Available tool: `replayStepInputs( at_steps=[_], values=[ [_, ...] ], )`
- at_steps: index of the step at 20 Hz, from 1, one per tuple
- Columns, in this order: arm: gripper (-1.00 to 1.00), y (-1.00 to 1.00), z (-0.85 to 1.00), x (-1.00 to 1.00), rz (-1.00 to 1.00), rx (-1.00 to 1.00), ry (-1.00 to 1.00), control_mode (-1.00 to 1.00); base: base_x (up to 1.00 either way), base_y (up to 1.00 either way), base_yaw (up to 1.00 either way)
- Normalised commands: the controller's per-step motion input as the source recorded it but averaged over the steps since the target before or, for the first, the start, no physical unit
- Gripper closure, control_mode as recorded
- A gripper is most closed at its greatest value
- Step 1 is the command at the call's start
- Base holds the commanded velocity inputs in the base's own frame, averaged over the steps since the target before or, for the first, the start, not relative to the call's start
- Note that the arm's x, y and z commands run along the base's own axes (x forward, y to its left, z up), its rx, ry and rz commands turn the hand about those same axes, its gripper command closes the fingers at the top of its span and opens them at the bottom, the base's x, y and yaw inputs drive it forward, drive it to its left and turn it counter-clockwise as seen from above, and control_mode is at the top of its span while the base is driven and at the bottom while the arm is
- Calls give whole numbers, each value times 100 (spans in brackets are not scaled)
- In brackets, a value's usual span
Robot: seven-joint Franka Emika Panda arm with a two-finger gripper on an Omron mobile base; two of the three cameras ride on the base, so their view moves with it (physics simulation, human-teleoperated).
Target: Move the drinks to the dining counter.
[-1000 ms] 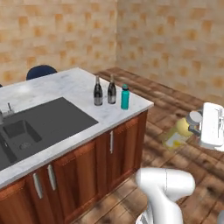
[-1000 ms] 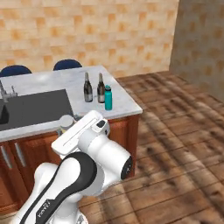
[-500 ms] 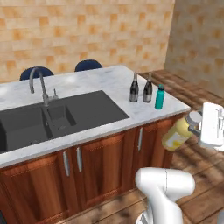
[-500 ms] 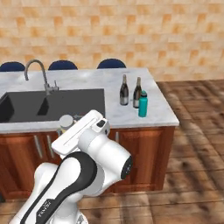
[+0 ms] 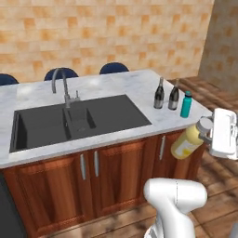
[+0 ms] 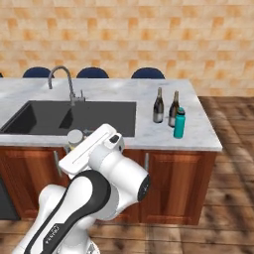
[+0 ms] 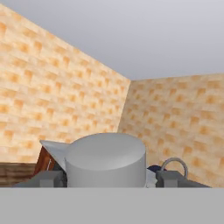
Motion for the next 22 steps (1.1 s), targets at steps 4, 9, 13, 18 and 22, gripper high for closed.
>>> replayStepInputs(
  at_steps=[4, 9, 13, 18, 22],
  values=[
    [100, 0, 0, 0, 0, 0, 0, 100, 46, -30, 0],
    [100, 0, 0, 0, 0, 0, 0, 100, 68, -48, 0],
    [100, 0, 0, 0, 0, 0, 0, 100, 59, -58, 0],
    [100, 0, 0, 0, 0, 0, 0, 100, 29, -63, 0],
    [100, 0, 0, 0, 0, 0, 0, 100, 25, -61, 0]
  ],
)
